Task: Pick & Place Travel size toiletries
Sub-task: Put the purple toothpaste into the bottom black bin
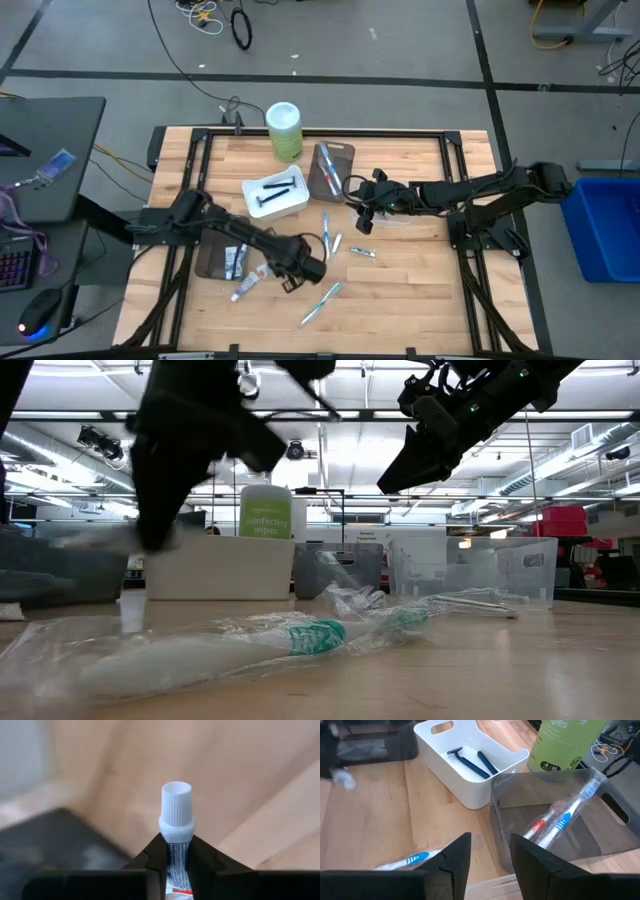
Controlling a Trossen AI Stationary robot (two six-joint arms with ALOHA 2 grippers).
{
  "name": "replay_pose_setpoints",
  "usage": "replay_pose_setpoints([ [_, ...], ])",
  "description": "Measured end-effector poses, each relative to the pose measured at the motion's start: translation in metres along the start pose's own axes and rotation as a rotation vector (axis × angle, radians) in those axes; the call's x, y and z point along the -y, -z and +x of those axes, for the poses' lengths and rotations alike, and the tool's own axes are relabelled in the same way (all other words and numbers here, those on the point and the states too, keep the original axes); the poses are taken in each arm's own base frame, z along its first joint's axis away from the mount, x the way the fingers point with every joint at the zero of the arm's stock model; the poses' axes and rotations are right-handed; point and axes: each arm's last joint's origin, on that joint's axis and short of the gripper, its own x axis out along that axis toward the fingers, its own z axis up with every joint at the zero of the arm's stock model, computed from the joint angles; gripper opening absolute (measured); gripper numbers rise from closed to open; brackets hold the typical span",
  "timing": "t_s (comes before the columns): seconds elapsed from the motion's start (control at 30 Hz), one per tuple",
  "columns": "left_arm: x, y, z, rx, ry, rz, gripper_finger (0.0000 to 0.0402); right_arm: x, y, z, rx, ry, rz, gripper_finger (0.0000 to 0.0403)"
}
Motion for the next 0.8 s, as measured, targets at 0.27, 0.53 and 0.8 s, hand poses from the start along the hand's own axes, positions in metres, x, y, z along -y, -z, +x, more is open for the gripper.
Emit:
replay_pose_setpoints([
  [0.27, -0.040, -0.008, -0.077, 0.152, -0.034, -0.004, 0.0043, 0.000, 0.000, 0.000, -0.001, 0.000, 0.000, 0.0145],
  [0.53, -0.106, 0.041, -0.094, 0.226, -0.023, -0.306, 0.0030, 0.000, 0.003, 0.000, -0.035, 0.001, 0.007, 0.0142],
  [0.8, -0.164, 0.102, -0.038, 0.055, 0.093, -0.564, 0.0032, 0.000, 0.005, 0.000, -0.054, -0.019, 0.018, 0.0140],
])
